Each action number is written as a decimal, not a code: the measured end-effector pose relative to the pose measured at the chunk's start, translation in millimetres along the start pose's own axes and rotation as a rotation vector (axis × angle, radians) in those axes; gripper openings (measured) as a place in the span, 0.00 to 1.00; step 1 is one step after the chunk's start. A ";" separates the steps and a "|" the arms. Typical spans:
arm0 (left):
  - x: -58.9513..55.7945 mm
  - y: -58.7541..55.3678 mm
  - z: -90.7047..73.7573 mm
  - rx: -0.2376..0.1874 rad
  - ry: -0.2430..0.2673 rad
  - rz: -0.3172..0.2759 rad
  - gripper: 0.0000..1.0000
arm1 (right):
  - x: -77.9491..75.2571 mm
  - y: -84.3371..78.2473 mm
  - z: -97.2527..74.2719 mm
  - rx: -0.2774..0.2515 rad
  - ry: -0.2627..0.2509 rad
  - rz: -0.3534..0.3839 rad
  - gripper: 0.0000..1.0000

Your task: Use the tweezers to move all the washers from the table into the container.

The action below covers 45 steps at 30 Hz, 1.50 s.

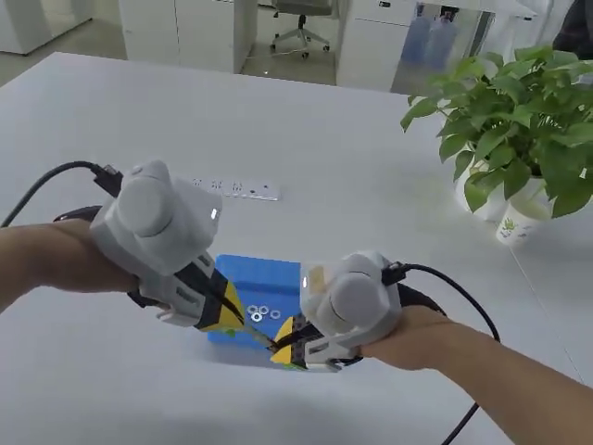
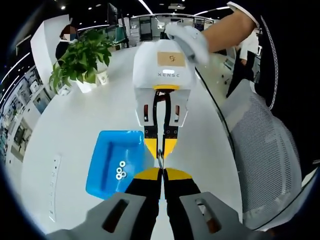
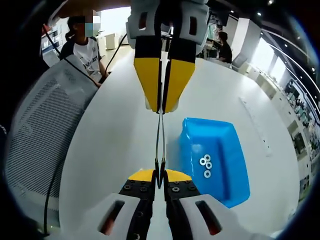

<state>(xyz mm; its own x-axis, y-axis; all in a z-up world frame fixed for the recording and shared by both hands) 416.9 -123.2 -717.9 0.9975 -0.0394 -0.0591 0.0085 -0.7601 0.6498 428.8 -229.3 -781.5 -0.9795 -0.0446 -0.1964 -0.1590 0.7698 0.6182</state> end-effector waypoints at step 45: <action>-24.3 -70.1 76.6 0.157 -0.051 -0.065 0.05 | 47.8 -34.9 28.6 0.085 0.024 0.060 0.12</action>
<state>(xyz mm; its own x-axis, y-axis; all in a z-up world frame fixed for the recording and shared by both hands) 386.6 -118.6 -820.1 0.9902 -0.0167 -0.1385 0.0580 -0.8539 0.5173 391.1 -240.1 -834.2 -0.9898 -0.0111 -0.1420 -0.0897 0.8226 0.5614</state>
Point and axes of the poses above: the centre of the closed fingertips' face, and the gripper's own axes: z roughly forward along the fingers, x roughly to its left, y roughly out of its top, the point moved 7 cm from there along -z, roughly backward along the fingers, and after that the axes turned 7 degrees about -y, right-handed, at the moved point
